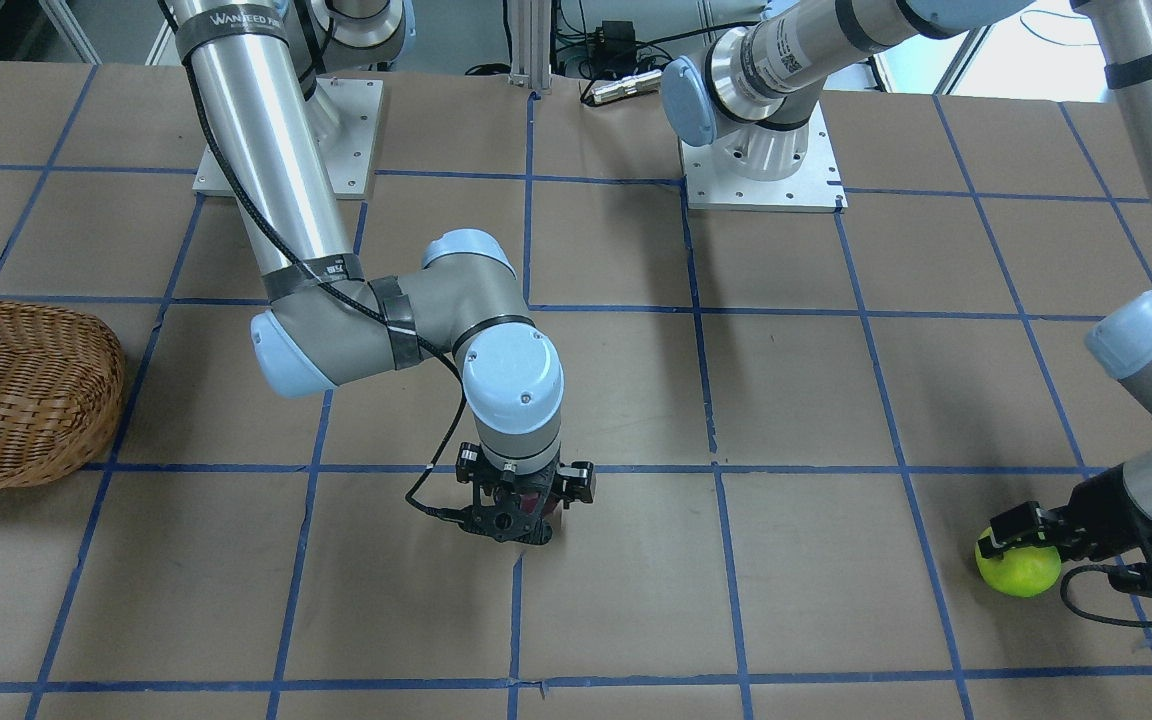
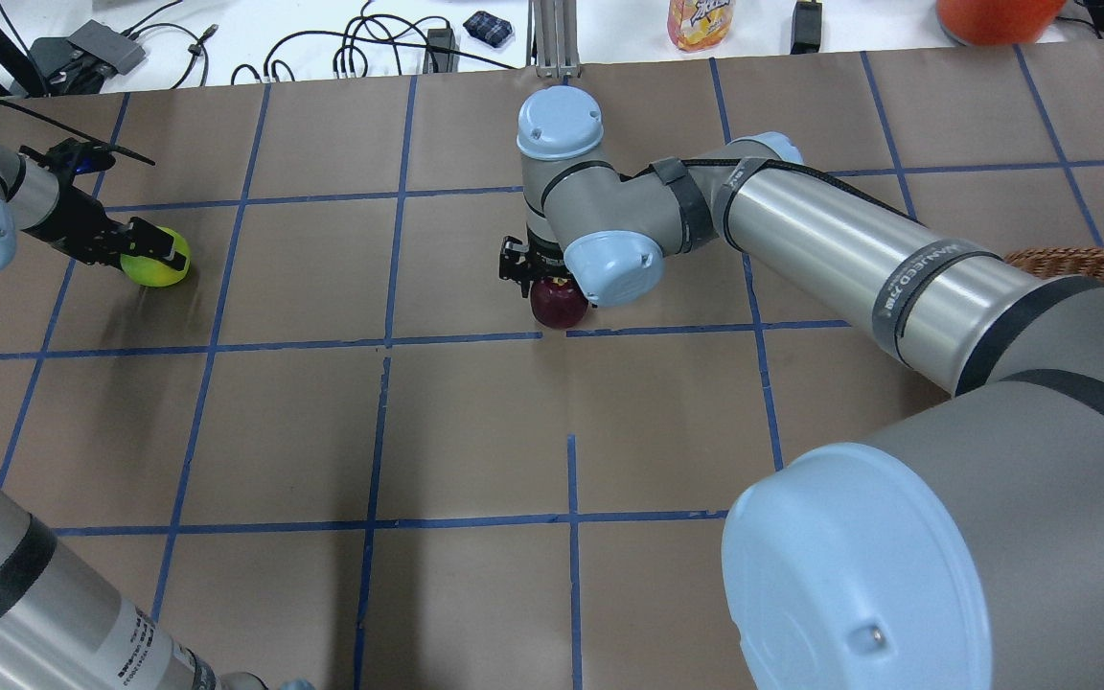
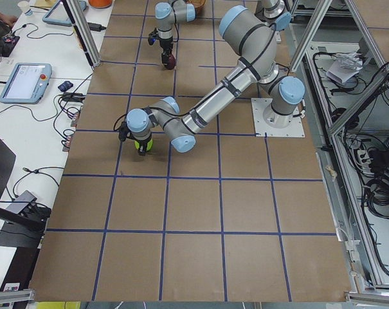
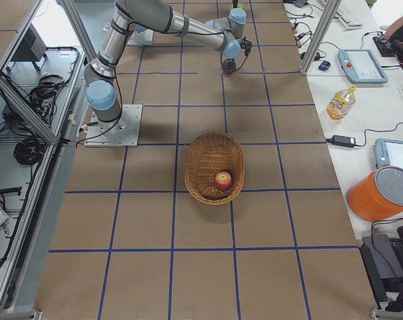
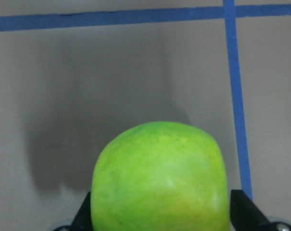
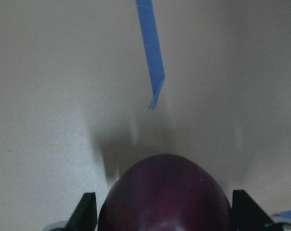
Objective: Put all apples into basket
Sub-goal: 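Lift purple apple toward basket with right gripper while left carries green apple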
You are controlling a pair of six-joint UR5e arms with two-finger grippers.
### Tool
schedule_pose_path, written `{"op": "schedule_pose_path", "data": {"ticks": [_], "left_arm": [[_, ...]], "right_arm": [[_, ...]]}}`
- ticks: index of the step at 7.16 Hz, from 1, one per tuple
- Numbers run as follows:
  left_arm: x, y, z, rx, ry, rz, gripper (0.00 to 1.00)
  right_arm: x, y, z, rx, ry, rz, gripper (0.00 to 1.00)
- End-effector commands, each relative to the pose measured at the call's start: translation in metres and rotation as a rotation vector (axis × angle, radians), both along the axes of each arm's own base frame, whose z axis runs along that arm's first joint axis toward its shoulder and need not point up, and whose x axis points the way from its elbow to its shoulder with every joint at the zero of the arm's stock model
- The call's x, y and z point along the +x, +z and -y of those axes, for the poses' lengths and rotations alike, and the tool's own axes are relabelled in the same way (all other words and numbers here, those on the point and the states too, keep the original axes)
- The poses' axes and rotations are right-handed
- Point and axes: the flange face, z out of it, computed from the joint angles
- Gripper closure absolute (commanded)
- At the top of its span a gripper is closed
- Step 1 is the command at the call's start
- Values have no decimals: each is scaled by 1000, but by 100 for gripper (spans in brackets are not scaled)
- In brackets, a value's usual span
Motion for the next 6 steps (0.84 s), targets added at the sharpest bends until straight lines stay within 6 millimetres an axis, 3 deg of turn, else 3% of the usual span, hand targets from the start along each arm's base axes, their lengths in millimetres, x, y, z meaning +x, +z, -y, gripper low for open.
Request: {"op": "schedule_pose_path", "data": {"ticks": [1,2,3,5,6], "left_arm": [[5,28,15,-31,-3,24,79],[-11,43,18,-8,-16,19,94],[-34,59,23,-16,-41,37,96],[-90,92,15,51,35,33,97],[-141,107,6,86,50,18,97]], "right_arm": [[2,-7,-1,7,8,-11,17],[1,-2,1,3,9,-9,39],[-1,10,3,-7,15,-5,52],[-32,51,25,20,-1,-14,53],[-75,78,46,37,-12,-6,53]]}}
